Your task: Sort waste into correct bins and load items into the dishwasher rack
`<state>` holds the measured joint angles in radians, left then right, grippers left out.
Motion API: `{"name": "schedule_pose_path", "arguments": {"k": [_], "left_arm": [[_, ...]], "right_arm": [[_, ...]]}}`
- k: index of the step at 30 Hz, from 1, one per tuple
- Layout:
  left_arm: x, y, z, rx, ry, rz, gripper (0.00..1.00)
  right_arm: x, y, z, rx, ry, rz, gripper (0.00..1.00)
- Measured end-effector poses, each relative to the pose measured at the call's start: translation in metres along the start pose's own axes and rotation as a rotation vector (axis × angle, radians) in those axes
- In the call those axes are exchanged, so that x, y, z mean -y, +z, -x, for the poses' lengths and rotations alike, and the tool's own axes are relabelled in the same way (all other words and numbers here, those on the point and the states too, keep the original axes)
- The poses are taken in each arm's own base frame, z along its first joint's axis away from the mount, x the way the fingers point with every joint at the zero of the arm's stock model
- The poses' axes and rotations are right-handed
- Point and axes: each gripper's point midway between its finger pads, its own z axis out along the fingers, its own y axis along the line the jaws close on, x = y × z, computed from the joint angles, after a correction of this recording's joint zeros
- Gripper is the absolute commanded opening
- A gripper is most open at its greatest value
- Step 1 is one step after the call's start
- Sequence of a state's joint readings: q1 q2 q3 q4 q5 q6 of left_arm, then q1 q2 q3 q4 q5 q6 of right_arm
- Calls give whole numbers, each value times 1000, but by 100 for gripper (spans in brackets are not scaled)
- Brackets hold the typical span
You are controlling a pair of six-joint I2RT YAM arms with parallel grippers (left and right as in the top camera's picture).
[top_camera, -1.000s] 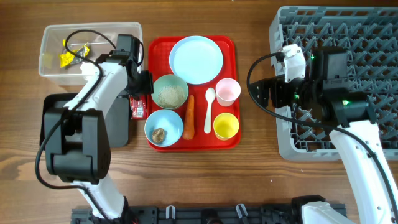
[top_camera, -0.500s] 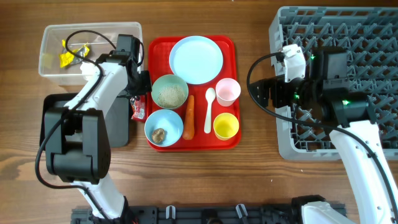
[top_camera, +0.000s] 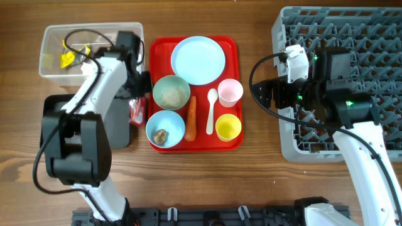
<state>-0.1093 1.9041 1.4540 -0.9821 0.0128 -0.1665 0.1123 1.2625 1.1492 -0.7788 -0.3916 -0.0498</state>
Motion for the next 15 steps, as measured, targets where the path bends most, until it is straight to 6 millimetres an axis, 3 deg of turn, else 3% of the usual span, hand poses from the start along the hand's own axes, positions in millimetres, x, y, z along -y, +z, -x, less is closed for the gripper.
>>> {"name": "schedule_pose_path", "arguments": {"k": [3,4,5,8,11,15], "left_arm": [[10,-43,26,110,3,-46,4],[11,-48,29,124,3,-53,4],[17,-84,44,222,7,-84,4],[21,-134,64,378,8,-120,4],[13,-159,80,485,-12,-123,4],[-26,-170,112,607,-95,-59,4]], "right_arm": [[0,0,0,0,0,0,100],[0,0,0,0,0,0,100],[0,0,0,0,0,0,100],[0,0,0,0,0,0,100],[0,0,0,0,0,0,100],[0,0,0,0,0,0,100]]}}
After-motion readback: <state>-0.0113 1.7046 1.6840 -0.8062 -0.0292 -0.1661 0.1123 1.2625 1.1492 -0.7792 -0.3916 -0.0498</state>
